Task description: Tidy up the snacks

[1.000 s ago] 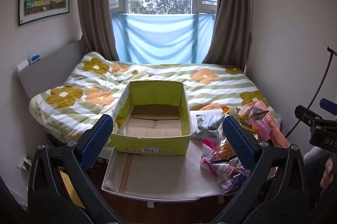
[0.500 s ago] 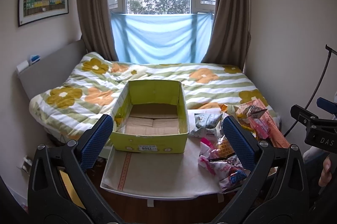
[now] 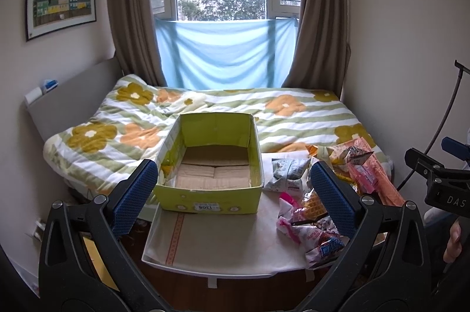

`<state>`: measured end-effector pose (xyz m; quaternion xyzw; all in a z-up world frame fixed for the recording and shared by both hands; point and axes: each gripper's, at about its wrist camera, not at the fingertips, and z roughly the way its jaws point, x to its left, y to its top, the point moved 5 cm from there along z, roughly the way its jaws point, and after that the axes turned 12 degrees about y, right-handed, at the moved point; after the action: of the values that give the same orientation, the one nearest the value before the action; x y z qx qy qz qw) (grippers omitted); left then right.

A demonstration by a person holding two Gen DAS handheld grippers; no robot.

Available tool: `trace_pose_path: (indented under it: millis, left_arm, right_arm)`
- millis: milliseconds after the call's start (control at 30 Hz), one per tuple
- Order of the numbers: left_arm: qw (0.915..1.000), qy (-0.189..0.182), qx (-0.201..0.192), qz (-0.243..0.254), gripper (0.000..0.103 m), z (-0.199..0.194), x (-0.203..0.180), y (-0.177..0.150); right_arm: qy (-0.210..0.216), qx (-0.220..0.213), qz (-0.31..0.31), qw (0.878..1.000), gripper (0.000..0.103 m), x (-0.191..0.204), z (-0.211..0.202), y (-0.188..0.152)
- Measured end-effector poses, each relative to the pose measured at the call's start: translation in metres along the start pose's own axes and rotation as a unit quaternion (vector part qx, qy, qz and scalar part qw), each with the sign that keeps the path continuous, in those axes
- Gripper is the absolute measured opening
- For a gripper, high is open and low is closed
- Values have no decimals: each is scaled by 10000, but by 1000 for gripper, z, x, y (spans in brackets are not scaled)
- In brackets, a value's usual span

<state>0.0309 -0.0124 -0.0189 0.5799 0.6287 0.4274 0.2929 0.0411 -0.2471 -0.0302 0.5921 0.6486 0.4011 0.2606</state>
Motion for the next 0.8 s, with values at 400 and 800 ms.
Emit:
trace_pose_path:
  millis: [400,800]
  left_arm:
    - [10000,-26,39,-37,103,-3,-2,-1]
    - [9999,-33,120,-75,103,-1,-3,-2]
  right_arm:
    - [60,1,-1,10000,103,-2,-1,-1]
    - [70,1,-22,10000,103,-1,0,-1]
